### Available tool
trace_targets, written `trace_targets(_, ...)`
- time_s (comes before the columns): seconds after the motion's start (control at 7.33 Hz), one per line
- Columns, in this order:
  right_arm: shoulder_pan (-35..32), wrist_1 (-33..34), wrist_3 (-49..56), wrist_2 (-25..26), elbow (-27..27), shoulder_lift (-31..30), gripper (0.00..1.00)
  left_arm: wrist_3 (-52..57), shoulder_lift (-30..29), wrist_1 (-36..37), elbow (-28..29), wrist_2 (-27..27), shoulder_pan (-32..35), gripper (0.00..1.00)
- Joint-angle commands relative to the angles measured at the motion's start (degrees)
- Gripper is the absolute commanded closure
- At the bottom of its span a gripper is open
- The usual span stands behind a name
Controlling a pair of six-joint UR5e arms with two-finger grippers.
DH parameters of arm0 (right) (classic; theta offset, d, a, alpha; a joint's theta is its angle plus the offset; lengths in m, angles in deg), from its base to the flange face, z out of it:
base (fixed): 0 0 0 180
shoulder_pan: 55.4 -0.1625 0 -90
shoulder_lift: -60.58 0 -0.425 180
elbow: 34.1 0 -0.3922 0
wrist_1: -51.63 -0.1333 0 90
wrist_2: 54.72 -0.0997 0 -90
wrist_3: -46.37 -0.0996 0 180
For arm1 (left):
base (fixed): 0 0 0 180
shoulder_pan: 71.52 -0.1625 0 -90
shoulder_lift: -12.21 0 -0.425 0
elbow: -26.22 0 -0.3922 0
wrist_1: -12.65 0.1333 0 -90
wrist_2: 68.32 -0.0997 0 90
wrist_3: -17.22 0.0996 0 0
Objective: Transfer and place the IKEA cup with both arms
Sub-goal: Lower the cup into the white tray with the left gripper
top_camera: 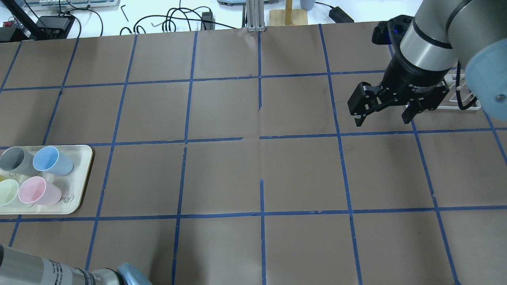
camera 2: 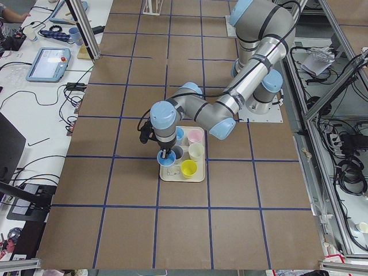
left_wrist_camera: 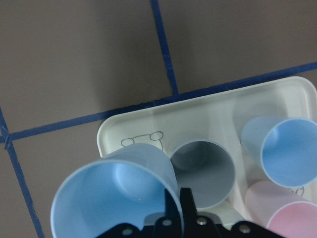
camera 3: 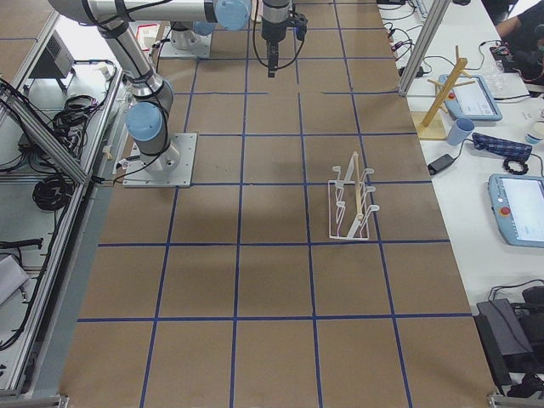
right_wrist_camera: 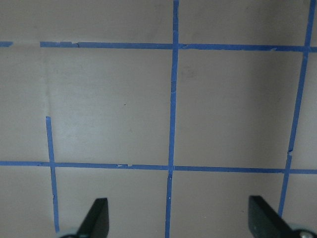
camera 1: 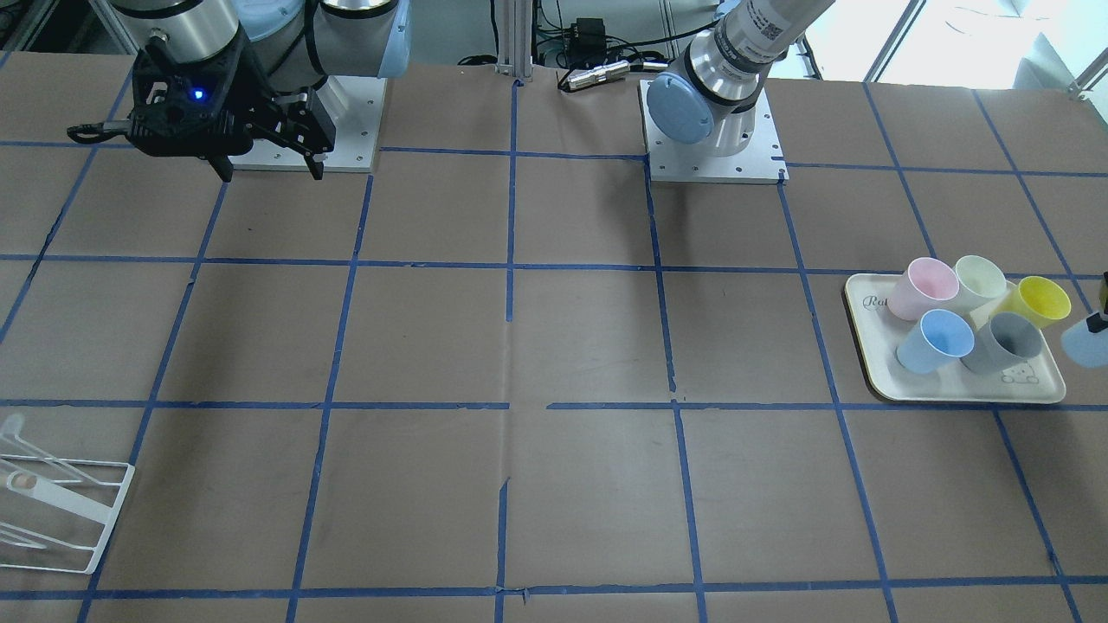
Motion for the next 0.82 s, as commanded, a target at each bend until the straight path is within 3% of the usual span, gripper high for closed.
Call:
trace_targets(0.0,-0.2,-1.4,0.5,0.3,-0.7,-2.2,0.00,-0.5,-4.8,-0.1,2.6,-0.1,-0.4,1.00)
trace_targets(0.68,0.9,-1.1,0.2,0.5,-0.5,-2.1,0.00,-8.4,-6.0,-1.5,2.1,-2.0,0.3,1.00)
